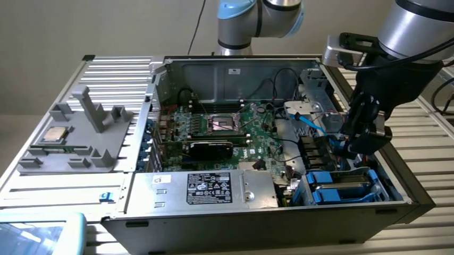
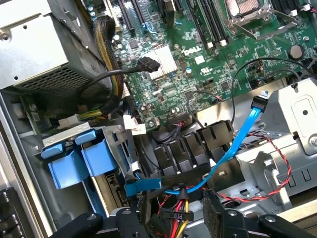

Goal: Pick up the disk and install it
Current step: 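Insert the disk into the insertion slot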

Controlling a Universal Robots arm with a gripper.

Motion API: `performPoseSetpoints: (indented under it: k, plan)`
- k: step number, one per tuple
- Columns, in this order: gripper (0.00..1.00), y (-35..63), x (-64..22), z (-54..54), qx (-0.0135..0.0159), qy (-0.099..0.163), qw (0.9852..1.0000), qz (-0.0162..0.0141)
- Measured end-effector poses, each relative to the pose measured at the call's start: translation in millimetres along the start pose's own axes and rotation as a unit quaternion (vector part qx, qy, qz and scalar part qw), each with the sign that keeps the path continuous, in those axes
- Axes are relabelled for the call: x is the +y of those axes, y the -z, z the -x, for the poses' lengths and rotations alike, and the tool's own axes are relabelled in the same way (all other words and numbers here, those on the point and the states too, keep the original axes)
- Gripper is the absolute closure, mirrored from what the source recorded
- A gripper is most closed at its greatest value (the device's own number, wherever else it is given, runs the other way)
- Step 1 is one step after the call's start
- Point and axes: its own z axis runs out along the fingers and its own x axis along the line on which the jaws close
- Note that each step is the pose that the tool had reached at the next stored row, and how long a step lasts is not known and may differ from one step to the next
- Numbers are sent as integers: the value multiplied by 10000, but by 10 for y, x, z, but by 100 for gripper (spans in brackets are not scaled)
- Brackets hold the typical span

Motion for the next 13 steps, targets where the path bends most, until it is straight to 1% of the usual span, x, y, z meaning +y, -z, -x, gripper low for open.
performPoseSetpoints:
  k: [5, 6, 7, 9, 10, 11, 13]
  plan:
    - [42, -5, -1, -1, -1, -37, 10000, 0]
    - [45, -6, -1, -1, -1, -38, 10000, 0]
    - [45, -6, -1, -1, -1, -38, 10000, 0]
    - [58, -8, -1, -2, -2, -38, 10000, 0]
    - [58, -8, -2, -5, -2, -38, 10000, 0]
    - [64, -8, -3, -7, -3, -38, 10000, 1]
    - [65, -8, -3, -7, -2, -38, 10000, 0]
